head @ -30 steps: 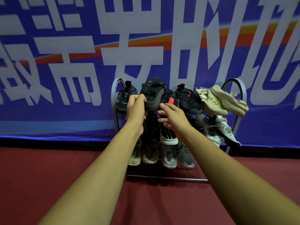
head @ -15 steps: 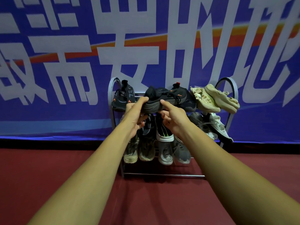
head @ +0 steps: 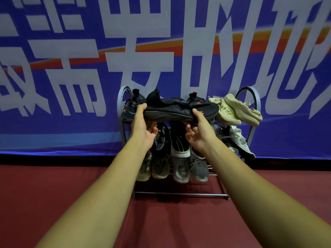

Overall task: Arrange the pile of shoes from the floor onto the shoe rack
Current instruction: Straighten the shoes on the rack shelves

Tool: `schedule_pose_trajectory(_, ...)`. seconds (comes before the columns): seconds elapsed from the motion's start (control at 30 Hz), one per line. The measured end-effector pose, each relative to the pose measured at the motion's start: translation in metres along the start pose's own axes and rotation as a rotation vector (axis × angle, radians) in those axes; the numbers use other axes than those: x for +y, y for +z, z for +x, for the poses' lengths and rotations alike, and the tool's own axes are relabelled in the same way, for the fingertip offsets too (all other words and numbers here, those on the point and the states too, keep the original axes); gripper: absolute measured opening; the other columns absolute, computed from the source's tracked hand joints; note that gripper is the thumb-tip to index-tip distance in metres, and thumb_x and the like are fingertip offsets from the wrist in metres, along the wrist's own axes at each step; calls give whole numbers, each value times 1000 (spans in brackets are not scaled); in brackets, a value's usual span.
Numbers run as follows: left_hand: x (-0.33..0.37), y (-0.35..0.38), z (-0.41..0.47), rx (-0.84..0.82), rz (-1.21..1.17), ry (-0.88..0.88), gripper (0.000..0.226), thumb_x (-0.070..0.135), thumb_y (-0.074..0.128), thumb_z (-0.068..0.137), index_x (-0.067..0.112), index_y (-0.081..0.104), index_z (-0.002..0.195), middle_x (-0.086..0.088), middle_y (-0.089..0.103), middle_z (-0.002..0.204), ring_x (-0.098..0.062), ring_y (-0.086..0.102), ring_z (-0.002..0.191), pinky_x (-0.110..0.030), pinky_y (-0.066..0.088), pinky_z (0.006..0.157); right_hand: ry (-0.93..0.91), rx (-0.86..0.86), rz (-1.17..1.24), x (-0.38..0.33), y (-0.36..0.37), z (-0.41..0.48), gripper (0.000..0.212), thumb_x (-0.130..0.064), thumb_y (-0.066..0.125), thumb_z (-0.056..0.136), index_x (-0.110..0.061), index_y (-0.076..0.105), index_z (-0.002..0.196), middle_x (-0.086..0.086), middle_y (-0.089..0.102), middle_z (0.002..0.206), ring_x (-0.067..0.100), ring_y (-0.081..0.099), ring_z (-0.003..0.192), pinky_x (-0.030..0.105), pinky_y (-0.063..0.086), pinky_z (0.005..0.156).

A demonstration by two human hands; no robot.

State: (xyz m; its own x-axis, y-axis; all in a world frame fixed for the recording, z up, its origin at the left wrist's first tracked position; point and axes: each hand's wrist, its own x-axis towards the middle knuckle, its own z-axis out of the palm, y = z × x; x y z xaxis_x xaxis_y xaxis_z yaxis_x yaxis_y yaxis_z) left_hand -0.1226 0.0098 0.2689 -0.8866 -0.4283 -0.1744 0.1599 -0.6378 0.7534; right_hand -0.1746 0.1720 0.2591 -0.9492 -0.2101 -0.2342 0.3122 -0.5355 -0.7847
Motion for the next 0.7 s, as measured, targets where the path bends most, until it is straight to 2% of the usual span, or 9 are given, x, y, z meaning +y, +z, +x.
schedule_pose_trajectory(0.07, -1, 4, -2, 3, 22, 7, 56, 45, 81, 73, 20, 64, 119, 0, 73, 102, -11, 63, 74, -24, 43, 56, 3, -11, 9, 1, 1, -2, 22, -40, 77, 86, -22, 67, 94, -1, 67, 85, 6, 53, 51, 16, 31, 44)
schedule_pose_trajectory(0.13, -7, 9, -3, -1, 115, 5, 70, 38, 83, 73, 24, 52, 134, -2, 70, 111, -12, 63, 81, -26, 42, 57, 3, -8, 13, 3, 3, -4, 25, -42, 75, 86, -21, 68, 97, 0, 69, 83, 6, 53, 50, 16, 32, 42)
schedule_pose_trajectory(0.2, -16, 13, -5, -22, 153, -29, 73, 31, 82, 77, 31, 40, 136, -3, 70, 108, -14, 63, 86, -26, 41, 56, 8, -4, 0, 6, 4, -6, 27, -42, 75, 86, -20, 68, 100, 1, 72, 85, 6, 52, 51, 15, 33, 40)
schedule_pose_trajectory(0.27, -22, 16, -6, -36, 104, -74, 69, 29, 81, 79, 35, 34, 130, -8, 71, 110, -17, 66, 93, -27, 41, 57, 6, -16, -34, 9, 2, -7, 22, -37, 75, 87, -20, 67, 96, 0, 73, 79, 6, 52, 52, 14, 31, 40)
schedule_pose_trajectory(0.33, -23, 18, -5, -22, 69, -72, 66, 27, 81, 79, 34, 35, 127, -9, 70, 115, -16, 68, 96, -27, 41, 58, 4, -29, -66, 12, 0, -7, 21, -35, 75, 86, -19, 67, 97, 0, 73, 75, 7, 52, 52, 15, 30, 42)
schedule_pose_trajectory(0.43, -23, 20, 1, 15, 55, -17, 60, 22, 78, 82, 36, 37, 123, -7, 68, 121, -15, 68, 91, -25, 38, 56, -8, -62, -109, 15, -5, -7, 34, -44, 74, 85, -19, 69, 108, 3, 76, 89, 8, 53, 54, 17, 34, 45)
schedule_pose_trajectory(0.53, -22, 23, 5, 46, 9, 22, 42, 21, 76, 82, 28, 48, 112, -8, 69, 120, -15, 68, 81, -22, 31, 47, -44, 2, -87, 13, -11, -5, 44, -53, 70, 85, -18, 69, 112, 1, 74, 82, 8, 51, 50, 18, 33, 42)
schedule_pose_trajectory(0.63, -20, 22, 8, 85, 0, 40, 48, 26, 79, 81, 16, 58, 123, -9, 72, 116, -12, 67, 73, -18, 31, 39, -93, 71, -18, 5, -17, 0, 35, -45, 70, 86, -16, 67, 105, 2, 70, 81, 8, 47, 47, 18, 28, 40)
schedule_pose_trajectory(0.7, -20, 21, 10, 88, 49, 42, 41, 31, 80, 82, 18, 60, 115, -6, 72, 115, -12, 66, 81, -20, 34, 43, -115, 48, -49, 0, -23, 1, 24, -38, 69, 88, -17, 65, 99, 4, 69, 82, 8, 46, 48, 19, 27, 44)
